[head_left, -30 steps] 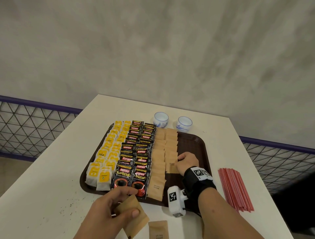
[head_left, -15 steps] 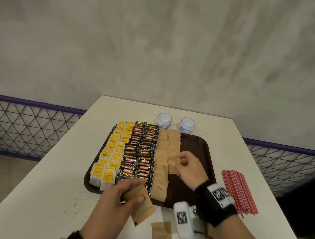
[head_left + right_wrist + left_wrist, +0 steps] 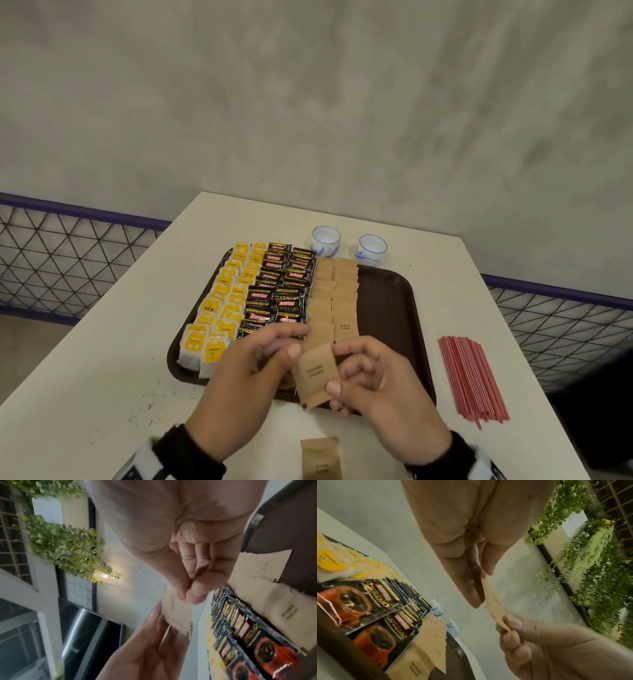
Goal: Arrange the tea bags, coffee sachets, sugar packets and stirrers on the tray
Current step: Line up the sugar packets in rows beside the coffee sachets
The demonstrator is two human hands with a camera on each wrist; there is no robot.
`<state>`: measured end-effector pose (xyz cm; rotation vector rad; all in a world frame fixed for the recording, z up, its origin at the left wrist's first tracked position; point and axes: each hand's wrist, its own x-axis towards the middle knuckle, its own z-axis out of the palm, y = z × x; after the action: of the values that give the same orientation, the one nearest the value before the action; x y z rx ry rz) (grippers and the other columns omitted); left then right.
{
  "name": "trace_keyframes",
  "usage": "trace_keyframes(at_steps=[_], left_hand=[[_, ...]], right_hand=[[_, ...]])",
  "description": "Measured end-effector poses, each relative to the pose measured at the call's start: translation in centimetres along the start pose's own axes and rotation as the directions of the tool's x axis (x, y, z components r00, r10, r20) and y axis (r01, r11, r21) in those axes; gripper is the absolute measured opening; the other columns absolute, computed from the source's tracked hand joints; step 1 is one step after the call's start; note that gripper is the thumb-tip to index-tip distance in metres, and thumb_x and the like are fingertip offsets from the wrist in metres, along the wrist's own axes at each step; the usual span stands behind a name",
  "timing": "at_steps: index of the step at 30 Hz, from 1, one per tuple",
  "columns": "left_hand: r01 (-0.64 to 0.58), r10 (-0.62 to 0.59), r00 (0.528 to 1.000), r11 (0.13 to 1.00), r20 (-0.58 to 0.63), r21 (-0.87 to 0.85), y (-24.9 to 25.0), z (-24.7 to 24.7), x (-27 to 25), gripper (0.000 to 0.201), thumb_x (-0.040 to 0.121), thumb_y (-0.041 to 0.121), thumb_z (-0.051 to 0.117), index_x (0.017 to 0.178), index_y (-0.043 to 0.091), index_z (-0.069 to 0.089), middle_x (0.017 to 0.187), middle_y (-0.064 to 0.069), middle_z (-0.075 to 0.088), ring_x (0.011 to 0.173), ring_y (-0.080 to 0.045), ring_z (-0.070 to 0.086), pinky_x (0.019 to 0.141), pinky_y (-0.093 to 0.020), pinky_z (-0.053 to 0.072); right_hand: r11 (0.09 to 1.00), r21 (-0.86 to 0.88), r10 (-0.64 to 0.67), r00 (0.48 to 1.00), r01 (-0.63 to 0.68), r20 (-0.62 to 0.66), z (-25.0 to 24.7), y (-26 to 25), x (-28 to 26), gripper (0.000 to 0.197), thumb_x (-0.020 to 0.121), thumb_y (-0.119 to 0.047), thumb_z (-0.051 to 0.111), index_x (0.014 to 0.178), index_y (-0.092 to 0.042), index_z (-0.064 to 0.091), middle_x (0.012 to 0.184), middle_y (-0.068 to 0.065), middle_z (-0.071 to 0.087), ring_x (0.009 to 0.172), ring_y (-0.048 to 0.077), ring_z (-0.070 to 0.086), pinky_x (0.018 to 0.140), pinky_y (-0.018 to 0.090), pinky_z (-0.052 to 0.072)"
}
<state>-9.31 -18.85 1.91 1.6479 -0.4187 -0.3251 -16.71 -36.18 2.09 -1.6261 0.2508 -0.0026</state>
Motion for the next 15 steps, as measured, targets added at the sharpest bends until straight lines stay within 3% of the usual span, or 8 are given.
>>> trace_keyframes(at_steps=[3,6,7,10,15], left_hand=[[0.043,-0.046,0.997,0.997,-0.055,-0.066,-0.5,-1.2,-0.7,0.020,0.083,0.019,0.067,0.102,0.023,0.069,0.093,-0.002,0.075,0.087,-0.021,0.071,0.078,-0.039,0.058],[0.120,-0.124,0.987,0.992,-0.102,-0.046,-1.8,-2.5,-2.1,0.025,0.073,0.037,0.073,0.095,0.025,0.072,0.089,-0.001,0.075,0.083,-0.019,0.071,0.079,-0.041,0.058],[0.154,-0.157,0.981,0.987,-0.115,-0.036,-2.2,-2.9,-2.6,0.024,0.073,0.034,0.074,0.094,0.024,0.072,0.088,-0.001,0.075,0.081,-0.020,0.071,0.079,-0.042,0.057],[0.243,-0.240,0.961,0.970,-0.138,-0.001,-3.4,-3.5,-3.5,0.018,0.081,0.006,0.067,0.094,0.018,0.069,0.084,-0.003,0.075,0.079,-0.024,0.071,0.083,-0.048,0.055],[0.270,-0.261,0.957,0.961,-0.130,0.056,-3.9,-3.8,-4.0,0.019,0.082,0.006,0.067,0.096,0.019,0.068,0.083,0.000,0.075,0.078,-0.019,0.071,0.082,-0.043,0.055]], right_hand=[[0.997,-0.004,0.071,0.984,-0.073,-0.163,-2.2,0.8,1.2,0.031,0.082,0.011,0.065,0.106,-0.009,0.058,0.075,0.012,0.068,0.065,0.026,0.067,0.060,0.033,0.056],[0.983,0.042,0.180,0.925,-0.177,-0.333,-4.7,2.4,3.0,0.020,0.086,0.011,0.060,0.102,-0.002,0.057,0.085,0.018,0.068,0.065,0.027,0.068,0.062,0.034,0.059],[0.977,0.051,0.212,0.908,-0.208,-0.360,-5.2,2.9,3.5,0.017,0.088,0.010,0.058,0.101,-0.001,0.057,0.089,0.019,0.068,0.067,0.027,0.068,0.063,0.034,0.058],[0.967,0.091,0.256,0.895,-0.240,-0.366,-5.8,3.7,4.4,0.014,0.090,0.006,0.057,0.101,-0.001,0.058,0.094,0.022,0.069,0.070,0.027,0.069,0.062,0.032,0.057],[0.968,0.116,0.248,0.924,-0.223,-0.292,-5.1,3.9,4.5,0.015,0.090,0.003,0.060,0.104,-0.003,0.062,0.086,0.017,0.073,0.070,0.022,0.068,0.061,0.029,0.054]])
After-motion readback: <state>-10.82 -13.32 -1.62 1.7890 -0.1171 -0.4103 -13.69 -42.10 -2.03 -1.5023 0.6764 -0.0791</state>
